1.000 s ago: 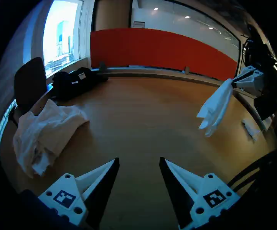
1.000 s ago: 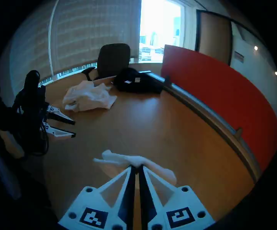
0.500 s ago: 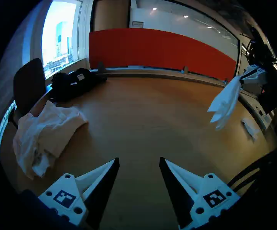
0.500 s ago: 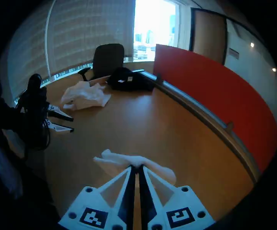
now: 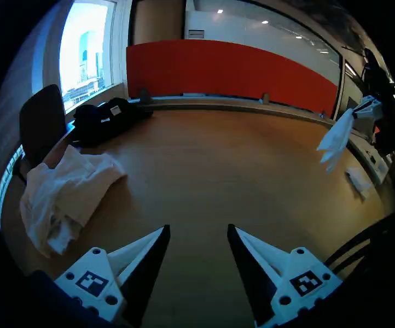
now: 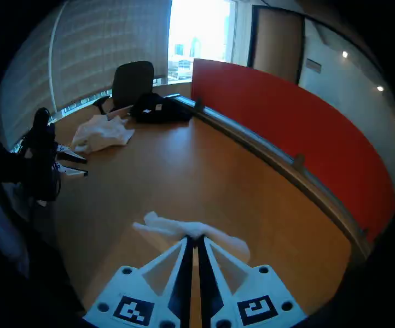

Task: Fold towel

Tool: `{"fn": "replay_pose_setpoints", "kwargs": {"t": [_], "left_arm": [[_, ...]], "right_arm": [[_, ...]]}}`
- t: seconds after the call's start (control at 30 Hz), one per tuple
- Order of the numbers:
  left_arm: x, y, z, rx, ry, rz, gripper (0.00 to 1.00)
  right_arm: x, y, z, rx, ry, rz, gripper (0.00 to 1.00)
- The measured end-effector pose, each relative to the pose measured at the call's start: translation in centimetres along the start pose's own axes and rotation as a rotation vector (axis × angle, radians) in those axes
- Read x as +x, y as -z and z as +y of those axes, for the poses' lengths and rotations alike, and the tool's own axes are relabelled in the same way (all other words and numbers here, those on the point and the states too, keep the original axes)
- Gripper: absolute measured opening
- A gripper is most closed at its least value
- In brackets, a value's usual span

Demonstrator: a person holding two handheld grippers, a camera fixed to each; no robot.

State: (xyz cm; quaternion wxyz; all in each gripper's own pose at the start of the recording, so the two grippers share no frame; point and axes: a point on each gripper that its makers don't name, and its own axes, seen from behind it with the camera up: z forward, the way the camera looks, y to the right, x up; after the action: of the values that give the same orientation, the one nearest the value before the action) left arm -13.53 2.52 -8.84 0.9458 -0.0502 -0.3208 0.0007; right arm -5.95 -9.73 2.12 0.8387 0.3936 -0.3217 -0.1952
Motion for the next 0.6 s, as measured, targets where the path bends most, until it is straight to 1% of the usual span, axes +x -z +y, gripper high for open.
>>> {"fn": "replay_pose_setpoints", "kwargs": {"t": [0.3, 0.6], "left_arm": [[-0.1, 0.1, 0.1, 0.007, 0.001, -0.007, 0.77], [0.2, 0.1, 0.3, 0.013, -0.014, -0.013, 0.77]], "right_arm": [[-3.5, 2.6, 4.2, -0.067, -0.013, -0.054, 0.06], [-7.3, 5.4, 8.3, -0.13, -0.052, -0.105, 0.06]]}}
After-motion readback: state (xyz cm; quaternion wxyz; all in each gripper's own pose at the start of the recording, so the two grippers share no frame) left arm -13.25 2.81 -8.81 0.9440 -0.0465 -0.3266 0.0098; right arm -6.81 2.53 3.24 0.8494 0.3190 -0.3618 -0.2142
